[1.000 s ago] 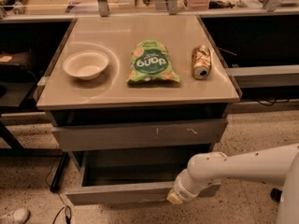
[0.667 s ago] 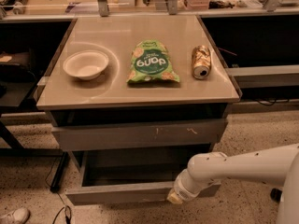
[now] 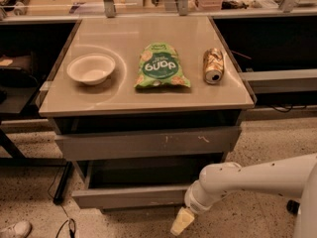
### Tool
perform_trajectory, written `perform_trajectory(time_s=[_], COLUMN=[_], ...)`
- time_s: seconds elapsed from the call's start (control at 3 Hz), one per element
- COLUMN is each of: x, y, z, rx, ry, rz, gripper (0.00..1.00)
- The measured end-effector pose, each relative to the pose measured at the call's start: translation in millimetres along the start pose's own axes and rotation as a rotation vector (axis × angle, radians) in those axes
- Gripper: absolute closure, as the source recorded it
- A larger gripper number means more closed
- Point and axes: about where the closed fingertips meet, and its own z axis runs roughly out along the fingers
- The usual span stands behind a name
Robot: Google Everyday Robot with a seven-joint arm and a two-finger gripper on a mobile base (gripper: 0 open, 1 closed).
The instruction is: Close middle drawer
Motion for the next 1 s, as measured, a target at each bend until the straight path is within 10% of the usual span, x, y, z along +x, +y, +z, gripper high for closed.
perform_trajectory(time_s=[0.33, 1.0], x=[0.0, 0.0], y=[0.0, 0.0], z=[0.0, 0.1], rx=[0.000, 0.000], ry=[0.000, 0.000], rz=[0.000, 0.000], gripper=[0.00, 0.42])
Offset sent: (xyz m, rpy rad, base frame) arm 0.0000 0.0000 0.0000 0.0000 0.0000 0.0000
